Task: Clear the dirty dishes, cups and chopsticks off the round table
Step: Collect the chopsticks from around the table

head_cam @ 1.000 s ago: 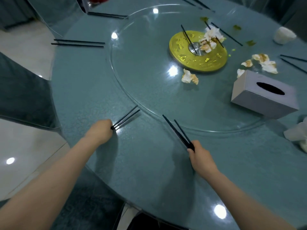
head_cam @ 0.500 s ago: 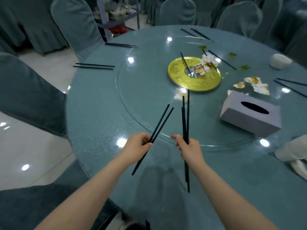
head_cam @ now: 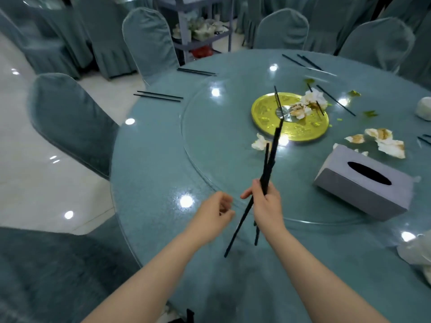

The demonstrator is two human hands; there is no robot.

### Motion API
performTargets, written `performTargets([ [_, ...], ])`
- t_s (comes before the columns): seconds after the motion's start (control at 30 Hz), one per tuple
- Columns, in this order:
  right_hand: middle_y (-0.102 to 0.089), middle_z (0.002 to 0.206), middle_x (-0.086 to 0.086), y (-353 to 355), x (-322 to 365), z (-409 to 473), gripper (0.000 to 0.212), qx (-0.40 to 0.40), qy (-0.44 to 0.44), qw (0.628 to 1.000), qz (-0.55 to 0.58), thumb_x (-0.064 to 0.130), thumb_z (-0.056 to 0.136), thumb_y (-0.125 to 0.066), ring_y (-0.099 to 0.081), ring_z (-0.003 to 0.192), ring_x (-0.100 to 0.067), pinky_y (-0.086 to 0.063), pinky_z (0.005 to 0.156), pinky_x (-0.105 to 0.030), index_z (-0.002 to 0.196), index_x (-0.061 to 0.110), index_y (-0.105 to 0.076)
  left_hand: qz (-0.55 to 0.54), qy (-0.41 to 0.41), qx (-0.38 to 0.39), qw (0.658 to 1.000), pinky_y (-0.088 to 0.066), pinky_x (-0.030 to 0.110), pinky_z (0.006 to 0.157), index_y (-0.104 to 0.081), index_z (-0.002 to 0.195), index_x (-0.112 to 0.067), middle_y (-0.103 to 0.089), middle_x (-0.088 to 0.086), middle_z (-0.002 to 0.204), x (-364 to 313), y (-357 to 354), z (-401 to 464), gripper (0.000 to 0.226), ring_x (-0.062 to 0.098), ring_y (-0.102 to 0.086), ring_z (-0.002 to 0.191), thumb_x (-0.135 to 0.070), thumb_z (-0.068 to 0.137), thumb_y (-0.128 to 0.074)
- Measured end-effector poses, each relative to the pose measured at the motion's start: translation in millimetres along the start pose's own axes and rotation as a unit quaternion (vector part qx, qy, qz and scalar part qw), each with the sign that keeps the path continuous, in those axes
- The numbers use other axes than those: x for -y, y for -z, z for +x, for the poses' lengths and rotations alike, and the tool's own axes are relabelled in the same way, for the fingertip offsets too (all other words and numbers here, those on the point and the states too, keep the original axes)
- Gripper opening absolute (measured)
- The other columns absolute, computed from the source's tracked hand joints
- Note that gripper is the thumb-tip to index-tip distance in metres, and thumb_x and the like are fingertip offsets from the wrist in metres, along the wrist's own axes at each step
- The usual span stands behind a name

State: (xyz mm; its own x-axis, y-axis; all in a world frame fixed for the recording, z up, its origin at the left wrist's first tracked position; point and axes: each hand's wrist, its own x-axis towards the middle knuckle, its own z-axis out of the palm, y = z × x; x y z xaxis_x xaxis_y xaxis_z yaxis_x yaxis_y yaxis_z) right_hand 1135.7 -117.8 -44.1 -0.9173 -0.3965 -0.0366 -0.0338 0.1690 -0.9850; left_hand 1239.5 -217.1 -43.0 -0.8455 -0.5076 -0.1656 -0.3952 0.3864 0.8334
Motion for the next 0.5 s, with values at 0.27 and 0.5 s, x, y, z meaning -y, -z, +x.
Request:
performTargets([
  [0.27,-0.058,0.058,0.005,9,-10,15,0.025,0.015,0.0,0.997,0.073,0.022,0.101,-0.043,-0.056,0.06,-0.009,-0.047,0.069,-0.024,0.081,0.014,-0.056,-0.048,0.076,-0.089,0.992,-0.042,0.007,0.07,-0.056,0.096,-0.019,-0.065,0.001,0.089,29,8,-21,0.02,0.022,-0.063,0.088,0.0,0.087,-0.059],
  [0.5,-0.056,0.06,0.014,-10,-11,2,0.018,0.104,0.037,0.993,0.049,0.015,0.09,-0.06,-0.05,0.056,-0.002,-0.042,0.056,-0.011,0.077,0.026,-0.067,-0.086,0.122,-0.152,0.977,-0.042,0.009,0.066,-0.057,0.092,-0.019,-0.064,0.003,0.084,45,18,-49,0.021,0.019,-0.058,0.079,0.002,0.089,-0.058],
])
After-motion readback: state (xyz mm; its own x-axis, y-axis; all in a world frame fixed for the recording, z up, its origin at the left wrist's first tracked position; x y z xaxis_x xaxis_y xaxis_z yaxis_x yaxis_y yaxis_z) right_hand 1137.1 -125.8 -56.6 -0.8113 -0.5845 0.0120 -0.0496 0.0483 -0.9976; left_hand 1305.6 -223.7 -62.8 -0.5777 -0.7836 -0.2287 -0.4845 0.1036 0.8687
